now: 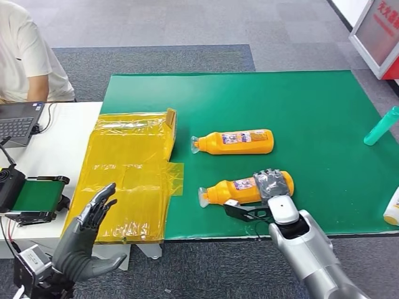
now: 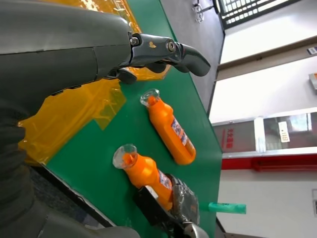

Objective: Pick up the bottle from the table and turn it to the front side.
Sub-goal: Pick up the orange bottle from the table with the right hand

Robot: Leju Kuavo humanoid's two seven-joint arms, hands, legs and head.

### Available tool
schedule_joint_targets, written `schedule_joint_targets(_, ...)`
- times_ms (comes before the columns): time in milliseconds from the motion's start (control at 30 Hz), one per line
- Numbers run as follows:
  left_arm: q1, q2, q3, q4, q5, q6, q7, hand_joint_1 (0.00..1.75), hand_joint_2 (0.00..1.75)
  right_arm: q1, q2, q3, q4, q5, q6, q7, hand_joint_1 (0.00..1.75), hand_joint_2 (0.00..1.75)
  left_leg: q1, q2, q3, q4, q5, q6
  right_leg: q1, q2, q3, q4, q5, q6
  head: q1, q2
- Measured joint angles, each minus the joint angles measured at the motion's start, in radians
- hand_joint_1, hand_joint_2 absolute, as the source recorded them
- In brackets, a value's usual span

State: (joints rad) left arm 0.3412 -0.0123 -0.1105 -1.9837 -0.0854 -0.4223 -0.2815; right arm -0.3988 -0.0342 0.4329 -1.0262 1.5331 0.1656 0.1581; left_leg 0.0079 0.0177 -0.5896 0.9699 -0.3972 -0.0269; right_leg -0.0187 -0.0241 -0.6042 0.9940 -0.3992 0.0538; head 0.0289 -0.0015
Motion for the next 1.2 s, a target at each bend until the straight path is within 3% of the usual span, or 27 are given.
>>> schedule_joint_targets(200,0.0,0.004,-0.009,0.0,0.011,0.027,0.006,0.0,1.75,0.052,0.025,-0.071,-0.05,-0.049,-0.076,-0.107,1.75,1.75,0.0,0.0,-0.001,0.0,0.0,0.0,0.0,0.0,-0.001,0.0,0.0,0.0,0.0,0.0)
schedule_joint_targets(433,0.003,0.001,-0.009,0.0,0.009,0.04,0.011,0.0,1.75,0.155,0.083,-0.164,-0.191,-0.137,-0.076,-0.184,1.75,1.75,0.0,0.0,-0.003,0.0,-0.001,-0.001,0.001,0.0,-0.003,0.0,-0.001,-0.001,0.0,0.0)
schedule_joint_targets(600,0.003,-0.027,0.006,-0.003,-0.033,0.068,0.01,0.0,1.75,0.253,0.142,-0.218,-0.351,-0.428,-0.072,-0.311,1.75,1.75,0.0,0.0,-0.005,0.0,-0.001,-0.001,0.001,0.0,-0.004,0.0,-0.002,-0.001,0.0,0.0)
schedule_joint_targets(800,-0.037,-0.118,0.063,-0.011,-0.105,0.08,0.024,0.0,1.75,0.366,0.199,-0.21,-0.581,-0.727,-0.041,-0.343,1.75,1.75,0.0,0.0,-0.006,0.0,-0.002,-0.001,0.001,0.0,-0.005,0.0,-0.003,0.0,0.0,0.0)
schedule_joint_targets(1033,-0.079,-0.171,0.088,-0.011,-0.155,0.106,0.018,0.0,1.75,0.402,0.218,-0.199,-0.678,-0.806,-0.037,-0.345,1.75,1.75,0.0,0.0,-0.005,0.0,-0.002,-0.001,0.0,0.0,-0.005,0.0,-0.002,0.0,0.0,0.0)
schedule_joint_targets(1200,-0.154,-0.203,0.12,0.01,-0.201,0.182,0.036,0.0,1.75,0.409,0.239,-0.199,-0.698,-1.038,-0.01,-0.342,1.75,1.75,0.0,0.0,-0.005,0.0,-0.001,-0.001,0.001,0.0,-0.005,0.0,-0.002,-0.001,0.0,0.0)
